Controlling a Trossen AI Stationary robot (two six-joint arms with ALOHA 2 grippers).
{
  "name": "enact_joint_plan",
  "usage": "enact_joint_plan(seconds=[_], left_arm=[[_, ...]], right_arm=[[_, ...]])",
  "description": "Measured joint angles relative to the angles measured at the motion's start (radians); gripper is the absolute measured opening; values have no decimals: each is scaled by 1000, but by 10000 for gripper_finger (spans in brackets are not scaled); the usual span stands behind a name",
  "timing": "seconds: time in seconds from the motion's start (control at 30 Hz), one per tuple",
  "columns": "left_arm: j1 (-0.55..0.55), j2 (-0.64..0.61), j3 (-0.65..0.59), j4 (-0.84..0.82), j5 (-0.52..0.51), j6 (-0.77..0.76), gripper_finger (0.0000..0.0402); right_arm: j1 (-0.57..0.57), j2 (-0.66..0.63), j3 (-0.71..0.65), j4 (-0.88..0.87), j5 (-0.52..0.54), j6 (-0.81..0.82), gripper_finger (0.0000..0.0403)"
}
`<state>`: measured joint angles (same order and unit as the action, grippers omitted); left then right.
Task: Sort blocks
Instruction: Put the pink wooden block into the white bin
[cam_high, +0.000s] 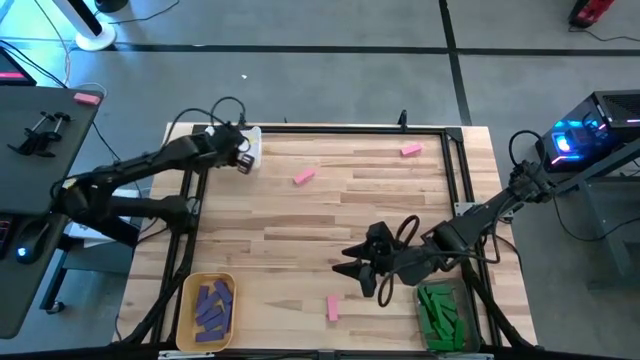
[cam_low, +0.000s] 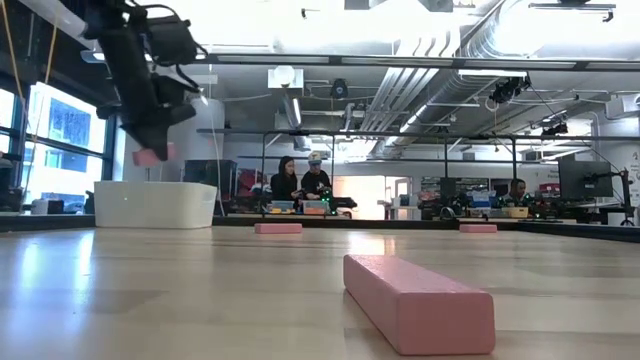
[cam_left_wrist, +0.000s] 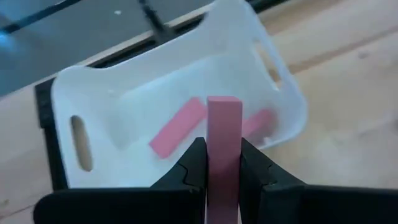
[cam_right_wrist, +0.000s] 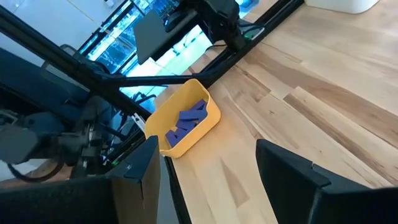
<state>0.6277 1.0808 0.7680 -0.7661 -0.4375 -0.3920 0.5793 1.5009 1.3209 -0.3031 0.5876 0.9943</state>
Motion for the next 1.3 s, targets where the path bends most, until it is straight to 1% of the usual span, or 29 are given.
enact_joint_plan(seconds=[0.07, 0.1, 0.17, 0.23, 0.33, 0.47, 0.5, 0.53, 0.57, 0.63, 0.67, 0.7, 0.73, 0.77, 0.8, 0.87, 0.93, 1.0, 1.1, 1.2, 1.23, 1.3], left_arm=[[30, -8, -6, 13, -14, -1, 31], [41, -8, -6, 36, -34, 0, 41], [52, -6, -6, 83, -93, 1, 69], [58, -5, -6, 127, -129, 7, 102], [61, -6, -6, 186, -110, 62, 148], [61, -5, 8, 187, -56, 77, 197], [59, -6, 18, 176, -15, 59, 207], [57, -10, 27, 170, 50, 27, 215], [54, -15, 32, 175, 142, -18, 222], [32, -20, 28, 238, 380, -96, 228], [5, -22, 19, 285, 497, -123, 229], [-35, -26, 6, 339, 591, -157, 230], [-91, -27, -8, 400, 647, -197, 230], [-159, -30, -20, 465, 668, -240, 230], [-229, -31, -32, 522, 665, -274, 228], [-401, -33, -63, 663, 609, -336, 225], [-579, -31, -93, 801, 512, -372, 222], [-750, -16, -116, 902, 386, -375, 219], [-971, 15, -136, 944, 175, -378, 218], [-1114, 40, -136, 938, -35, -401, 218], [-1143, 43, -136, 940, -86, -401, 218], [-1173, 42, -136, 943, -152, -401, 218]], right_arm=[[1, 0, 0, 0, 7, 0, 201], [1, 0, 0, 0, 7, 0, 201], [0, 0, 0, 5, 7, 0, 201], [0, 0, 0, 15, 7, 0, 201], [-3, 0, 0, 25, 7, 0, 201], [-3, 0, 0, 24, 14, -6, 201], [-3, 0, 0, 24, 12, -8, 201], [-3, 0, 0, 23, 7, -8, 201], [-3, 0, 0, 22, -4, -8, 201], [-4, 0, 0, 5, -66, -8, 201], [-2, 0, 0, -6, -110, -7, 201], [1, 0, 0, -18, -154, -5, 201], [5, 0, 0, -31, -187, 0, 201], [10, 1, 0, -43, -206, 11, 201], [15, 5, 0, -48, -217, 25, 201], [26, 13, 0, -52, -230, 51, 201], [38, 33, 0, -48, -261, 98, 201], [44, 64, 0, -49, -321, 164, 201], [49, 143, 0, -12, -453, 312, 201], [45, 252, 0, 38, -589, 421, 201], [44, 288, 7, 33, -620, 448, 201], [41, 361, 47, -29, -672, 489, 201]])
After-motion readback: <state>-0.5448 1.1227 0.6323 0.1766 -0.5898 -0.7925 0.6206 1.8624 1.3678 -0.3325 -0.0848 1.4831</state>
